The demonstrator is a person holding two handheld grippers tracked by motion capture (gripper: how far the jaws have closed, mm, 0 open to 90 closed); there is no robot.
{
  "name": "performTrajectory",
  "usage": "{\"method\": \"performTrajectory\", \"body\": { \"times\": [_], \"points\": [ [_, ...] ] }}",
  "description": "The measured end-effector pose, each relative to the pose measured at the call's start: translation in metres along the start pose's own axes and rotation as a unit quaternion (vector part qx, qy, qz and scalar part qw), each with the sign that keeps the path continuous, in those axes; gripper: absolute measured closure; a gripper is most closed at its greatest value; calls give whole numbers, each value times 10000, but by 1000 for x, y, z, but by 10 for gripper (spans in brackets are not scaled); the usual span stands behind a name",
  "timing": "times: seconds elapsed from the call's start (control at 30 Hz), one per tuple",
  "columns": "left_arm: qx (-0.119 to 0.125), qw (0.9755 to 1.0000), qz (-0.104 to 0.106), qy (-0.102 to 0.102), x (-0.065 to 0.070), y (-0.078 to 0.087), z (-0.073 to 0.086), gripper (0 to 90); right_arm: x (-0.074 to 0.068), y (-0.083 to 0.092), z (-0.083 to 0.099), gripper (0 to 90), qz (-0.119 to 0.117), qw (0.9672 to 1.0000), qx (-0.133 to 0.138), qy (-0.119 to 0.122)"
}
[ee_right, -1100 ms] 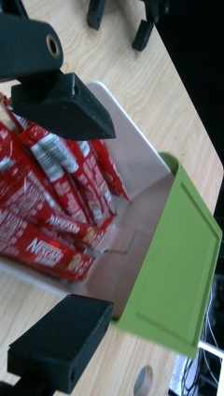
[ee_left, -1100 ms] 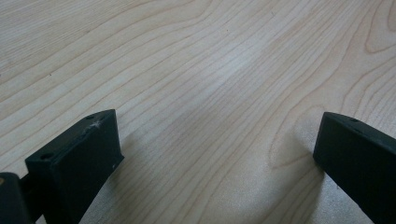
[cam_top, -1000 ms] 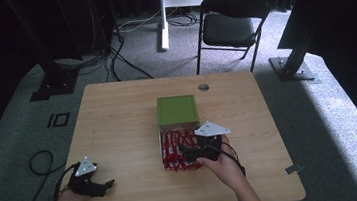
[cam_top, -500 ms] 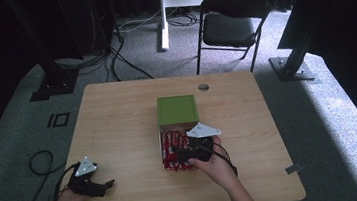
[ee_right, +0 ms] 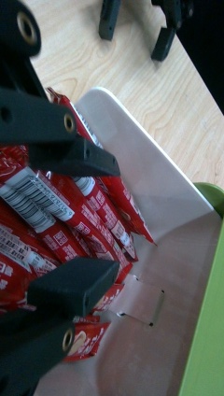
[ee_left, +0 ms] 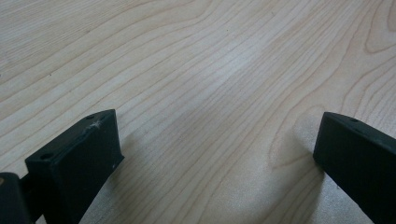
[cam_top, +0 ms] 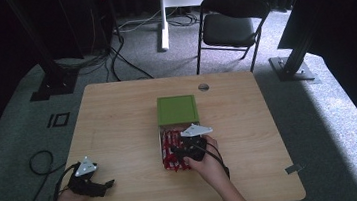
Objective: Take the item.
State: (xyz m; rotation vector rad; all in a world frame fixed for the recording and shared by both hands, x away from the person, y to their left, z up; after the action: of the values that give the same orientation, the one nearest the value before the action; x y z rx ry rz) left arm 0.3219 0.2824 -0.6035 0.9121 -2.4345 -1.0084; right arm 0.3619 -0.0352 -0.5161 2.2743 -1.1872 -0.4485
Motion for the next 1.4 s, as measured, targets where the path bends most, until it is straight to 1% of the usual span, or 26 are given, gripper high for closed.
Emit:
{"method": "performTrajectory", "body": {
  "times": [0.07,0.1,0.13,0.23,0.27,0.4,0.47,0.57,0.6,0.63,0.7,0.77,0.83,0.93,0.97,1.03,1.07,1.1,1.13,1.27,1.3,1.37,1.4],
  "points": [
    [-3,10000,2,-2,0,0,0,16,-1,-1,-1,558,0,9999,-68,-102],
    [-4,10000,1,-2,0,0,0,16,0,-1,0,573,39,9998,-115,-127],
    [-2,10000,1,-1,0,0,0,16,0,-2,0,575,86,9997,-166,-138],
    [0,10000,0,1,0,0,0,16,-1,-5,0,579,109,9990,-318,-286],
    [-1,10000,1,2,0,0,0,16,-1,-7,1,580,99,9988,-380,-306],
    [3,10000,0,5,0,0,0,16,-2,-12,3,600,198,9973,-619,-341],
    [4,10000,-1,0,0,0,0,15,-2,-14,3,634,236,9970,-661,-334],
    [2,10000,-2,-2,0,0,0,16,-1,-17,4,665,266,9958,-749,-449],
    [2,10000,-2,-2,0,0,0,16,-1,-17,4,665,266,9958,-749,-449],
    [4,10000,0,5,0,0,0,16,-2,-20,5,664,267,9951,-768,-562],
    [2,10000,2,4,0,0,0,16,-2,-20,5,666,282,9950,-776,-562],
    [4,10000,0,5,0,0,0,16,-2,-21,5,683,317,9948,-757,-601],
    [4,10000,0,5,0,0,0,16,-2,-22,6,742,391,9956,-711,-475],
    [4,10000,2,5,0,0,0,16,-2,-21,5,826,366,9959,-617,-559],
    [2,10000,1,3,0,0,0,16,-2,-19,5,837,342,9960,-571,-604],
    [1,10000,1,2,0,0,0,16,-2,-16,2,856,307,9970,-480,-531],
    [3,10000,2,4,0,0,0,16,-3,-14,0,859,297,9976,-370,-502],
    [2,10000,0,-1,0,0,0,16,-3,-12,-2,860,324,9979,-345,-440],
    [3,10000,1,-1,0,0,0,16,-3,-10,-3,861,309,9980,-326,-436],
    [6,10000,-1,1,0,0,0,16,-1,-3,-5,864,163,9981,-182,-565],
    [4,10000,-2,-1,0,0,0,15,-1,-1,-6,864,173,9984,-156,-518],
    [6,10000,-2,1,0,0,0,16,-1,3,-8,864,128,9983,-63,-570],
    [5,10000,1,5,0,0,0,16,-1,6,-9,863,111,9984,-57,-546]
  ]
}}
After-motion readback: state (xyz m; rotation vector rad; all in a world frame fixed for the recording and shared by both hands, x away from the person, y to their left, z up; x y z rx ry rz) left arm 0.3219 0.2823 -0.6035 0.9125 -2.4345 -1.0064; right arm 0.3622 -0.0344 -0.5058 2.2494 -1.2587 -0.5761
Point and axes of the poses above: each handheld gripper's, and its own axes: y roughly backward along the jaws, z roughly out of its underside, x roughly to its right, the point moved 7 cm from there along -y, roughly forward along the jaws, and after that the axes turned 7 degrees about z, right-handed, at the moved point
